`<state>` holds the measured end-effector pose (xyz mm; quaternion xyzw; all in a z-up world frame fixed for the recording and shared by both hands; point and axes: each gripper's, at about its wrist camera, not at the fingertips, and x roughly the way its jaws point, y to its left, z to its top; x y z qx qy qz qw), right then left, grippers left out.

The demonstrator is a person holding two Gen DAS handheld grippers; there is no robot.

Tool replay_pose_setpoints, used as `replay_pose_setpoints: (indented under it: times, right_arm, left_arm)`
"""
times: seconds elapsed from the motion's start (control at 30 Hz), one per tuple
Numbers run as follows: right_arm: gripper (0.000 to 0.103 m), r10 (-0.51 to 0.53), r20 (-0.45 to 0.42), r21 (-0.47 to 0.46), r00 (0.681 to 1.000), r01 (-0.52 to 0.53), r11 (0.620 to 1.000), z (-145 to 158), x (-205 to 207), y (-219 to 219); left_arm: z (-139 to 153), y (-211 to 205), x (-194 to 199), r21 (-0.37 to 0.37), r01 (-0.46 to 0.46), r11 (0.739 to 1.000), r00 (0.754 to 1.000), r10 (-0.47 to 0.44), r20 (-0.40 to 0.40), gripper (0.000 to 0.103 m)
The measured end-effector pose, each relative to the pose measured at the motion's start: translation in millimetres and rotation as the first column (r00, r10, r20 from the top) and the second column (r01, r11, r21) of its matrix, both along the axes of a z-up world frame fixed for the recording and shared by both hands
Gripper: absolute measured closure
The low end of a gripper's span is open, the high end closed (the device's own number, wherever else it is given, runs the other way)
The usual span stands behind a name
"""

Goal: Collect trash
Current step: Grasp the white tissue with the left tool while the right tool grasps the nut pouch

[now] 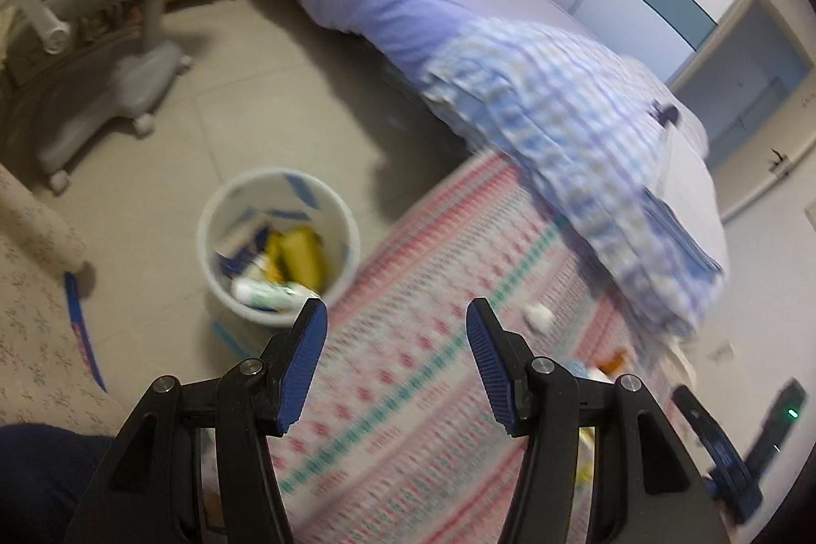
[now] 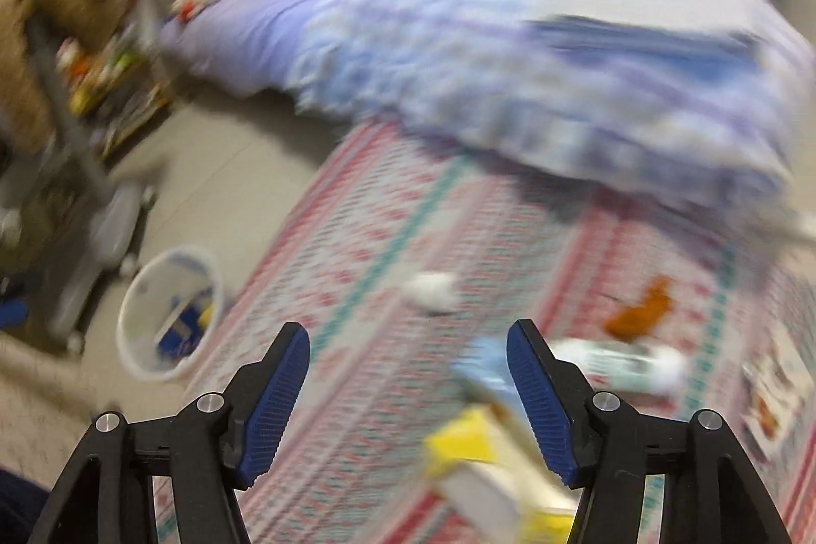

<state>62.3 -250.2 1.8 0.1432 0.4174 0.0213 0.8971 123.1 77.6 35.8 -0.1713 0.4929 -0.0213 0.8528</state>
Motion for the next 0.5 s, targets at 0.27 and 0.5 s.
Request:
replay_pose_setpoints:
  times: [0.27,0.5]
  right_arm:
    - [0.034,-0.236,-0.136,0.061,0.962,0.246,0.967,-30,-17,-101]
    - [0.034,-0.417,-0.277,0.096,0.866,0.456,0.885,-76,-27,-190]
  left_arm:
    - [-3,-101,-3,-0.006,0.199,0.980,0.978,-0.199,-0.065,0.043]
    - [-41,-206,53,0.174,0.420,0.891,0.907,-0.409,-0.098,0.036]
